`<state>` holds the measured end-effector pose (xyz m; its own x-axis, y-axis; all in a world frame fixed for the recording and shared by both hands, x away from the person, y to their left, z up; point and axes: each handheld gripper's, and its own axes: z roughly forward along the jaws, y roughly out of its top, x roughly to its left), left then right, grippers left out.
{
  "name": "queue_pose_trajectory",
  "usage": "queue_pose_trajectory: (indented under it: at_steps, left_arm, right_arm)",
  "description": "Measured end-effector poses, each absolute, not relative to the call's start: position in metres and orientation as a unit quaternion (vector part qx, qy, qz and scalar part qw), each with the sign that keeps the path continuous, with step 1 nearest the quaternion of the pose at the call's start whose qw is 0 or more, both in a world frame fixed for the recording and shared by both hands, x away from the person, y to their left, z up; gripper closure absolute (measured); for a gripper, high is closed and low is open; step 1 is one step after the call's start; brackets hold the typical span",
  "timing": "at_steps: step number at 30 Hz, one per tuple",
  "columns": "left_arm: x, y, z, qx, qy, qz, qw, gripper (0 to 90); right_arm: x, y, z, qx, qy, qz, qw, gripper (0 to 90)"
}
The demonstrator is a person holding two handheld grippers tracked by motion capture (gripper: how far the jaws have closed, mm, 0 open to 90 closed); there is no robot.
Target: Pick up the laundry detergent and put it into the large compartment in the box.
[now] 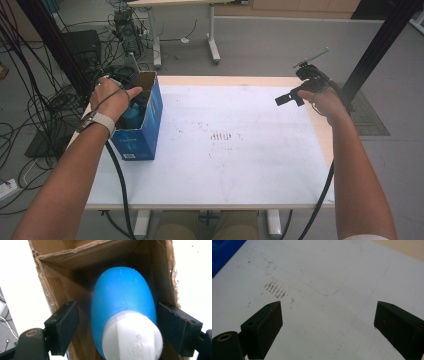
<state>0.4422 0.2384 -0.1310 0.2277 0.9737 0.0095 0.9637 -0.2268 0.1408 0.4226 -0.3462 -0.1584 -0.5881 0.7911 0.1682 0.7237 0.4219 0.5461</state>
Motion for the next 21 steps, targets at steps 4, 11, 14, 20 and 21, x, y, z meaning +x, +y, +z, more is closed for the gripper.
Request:
queue_pose_trajectory:
  at_steps: [4,11,14,20,21]
  left_arm:
    - [0.441,0.237,-0.129,0.781,0.620,0.052,0.051,16.6]
    - [0.438,0.235,-0.120,0.786,0.613,0.057,0.050,9.7]
    - [0.437,0.236,-0.114,0.788,0.611,0.059,0.054,9.6]
    - [0.434,0.234,-0.109,0.794,0.602,0.062,0.056,7.0]
    - [0.435,0.235,-0.108,0.795,0.601,0.059,0.057,6.9]
  right_arm:
    - [0.421,-0.347,-0.157,0.450,0.841,0.295,0.059,8.2]
    - [0.419,-0.347,-0.154,0.448,0.842,0.295,0.061,8.2]
    - [0.418,-0.347,-0.153,0.447,0.842,0.295,0.062,8.6]
    - [0.416,-0.347,-0.151,0.447,0.842,0.296,0.064,8.6]
    - [0.416,-0.347,-0.150,0.447,0.842,0.296,0.064,8.6]
